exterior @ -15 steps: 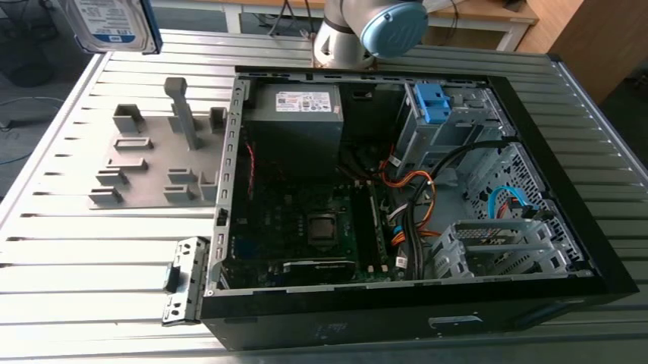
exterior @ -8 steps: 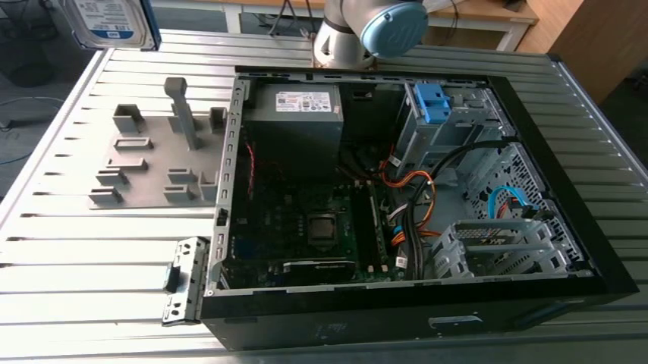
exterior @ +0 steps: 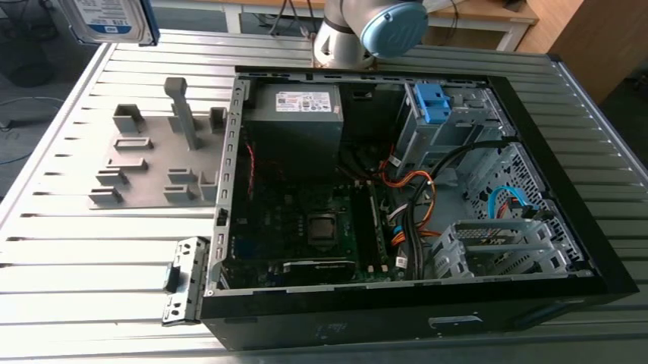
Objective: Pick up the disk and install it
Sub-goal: 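Pick up the disk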
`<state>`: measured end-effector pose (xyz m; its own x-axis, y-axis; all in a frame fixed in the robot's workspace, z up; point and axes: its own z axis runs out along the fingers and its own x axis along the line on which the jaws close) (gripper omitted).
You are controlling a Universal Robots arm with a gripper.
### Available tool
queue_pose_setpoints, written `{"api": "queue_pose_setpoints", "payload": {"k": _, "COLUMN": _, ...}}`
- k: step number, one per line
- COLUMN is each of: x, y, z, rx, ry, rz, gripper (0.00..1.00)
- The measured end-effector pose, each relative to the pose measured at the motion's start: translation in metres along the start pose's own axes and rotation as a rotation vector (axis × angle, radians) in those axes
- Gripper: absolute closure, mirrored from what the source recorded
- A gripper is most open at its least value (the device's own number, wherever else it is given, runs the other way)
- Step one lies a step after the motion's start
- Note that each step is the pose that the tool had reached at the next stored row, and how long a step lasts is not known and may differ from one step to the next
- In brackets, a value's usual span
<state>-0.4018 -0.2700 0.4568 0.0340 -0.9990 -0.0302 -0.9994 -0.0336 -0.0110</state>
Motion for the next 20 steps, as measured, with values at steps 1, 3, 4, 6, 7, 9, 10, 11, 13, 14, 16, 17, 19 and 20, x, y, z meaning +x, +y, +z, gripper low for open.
{"api": "queue_pose_setpoints", "payload": {"k": 1, "x": 0.0, "y": 0.0, "z": -0.001, "rx": 0.0, "ry": 0.0, "rz": 0.0, "gripper": 0.64}}
{"api": "queue_pose_setpoints", "payload": {"k": 3, "x": -0.0001, "y": 0.0, "z": -0.003, "rx": -0.0001, "ry": 0.0001, "rz": 0.0, "gripper": 0.64}}
{"api": "queue_pose_setpoints", "payload": {"k": 4, "x": -0.0001, "y": 0.0, "z": -0.0039, "rx": 0.0, "ry": 0.0, "rz": 0.0, "gripper": 0.64}}
{"api": "queue_pose_setpoints", "payload": {"k": 6, "x": -0.0002, "y": 0.0, "z": -0.0058, "rx": -0.0001, "ry": 0.0, "rz": 0.0, "gripper": 0.64}}
{"api": "queue_pose_setpoints", "payload": {"k": 7, "x": -0.0002, "y": -0.0001, "z": -0.0067, "rx": -0.0001, "ry": 0.0, "rz": 0.0, "gripper": 0.64}}
{"api": "queue_pose_setpoints", "payload": {"k": 9, "x": -0.0003, "y": -0.0001, "z": -0.0084, "rx": 0.0, "ry": 0.0, "rz": 0.0, "gripper": 0.64}}
{"api": "queue_pose_setpoints", "payload": {"k": 10, "x": -0.0003, "y": -0.0001, "z": -0.0092, "rx": 0.0, "ry": 0.0, "rz": 0.0, "gripper": 0.64}}
{"api": "queue_pose_setpoints", "payload": {"k": 11, "x": -0.0003, "y": -0.0001, "z": -0.0101, "rx": 0.0, "ry": 0.0, "rz": 0.0, "gripper": 0.64}}
{"api": "queue_pose_setpoints", "payload": {"k": 13, "x": -0.0004, "y": -0.0001, "z": -0.0117, "rx": 0.0, "ry": 0.0, "rz": 0.0, "gripper": 0.64}}
{"api": "queue_pose_setpoints", "payload": {"k": 14, "x": -0.0004, "y": -0.0001, "z": -0.0126, "rx": 0.0, "ry": 0.0, "rz": 0.0, "gripper": 0.64}}
{"api": "queue_pose_setpoints", "payload": {"k": 16, "x": -0.0004, "y": -0.0002, "z": -0.0144, "rx": 0.0, "ry": 0.0, "rz": 0.0, "gripper": 0.64}}
{"api": "queue_pose_setpoints", "payload": {"k": 17, "x": -0.0005, "y": -0.0002, "z": -0.0153, "rx": -0.0001, "ry": 0.0001, "rz": 0.0, "gripper": 0.64}}
{"api": "queue_pose_setpoints", "payload": {"k": 19, "x": -0.0005, "y": -0.0002, "z": -0.0168, "rx": 0.0, "ry": 0.0, "rz": 0.0, "gripper": 0.64}}
{"api": "queue_pose_setpoints", "payload": {"k": 20, "x": -0.0005, "y": -0.0002, "z": -0.0177, "rx": -0.0001, "ry": 0.0, "rz": 0.0, "gripper": 0.64}}
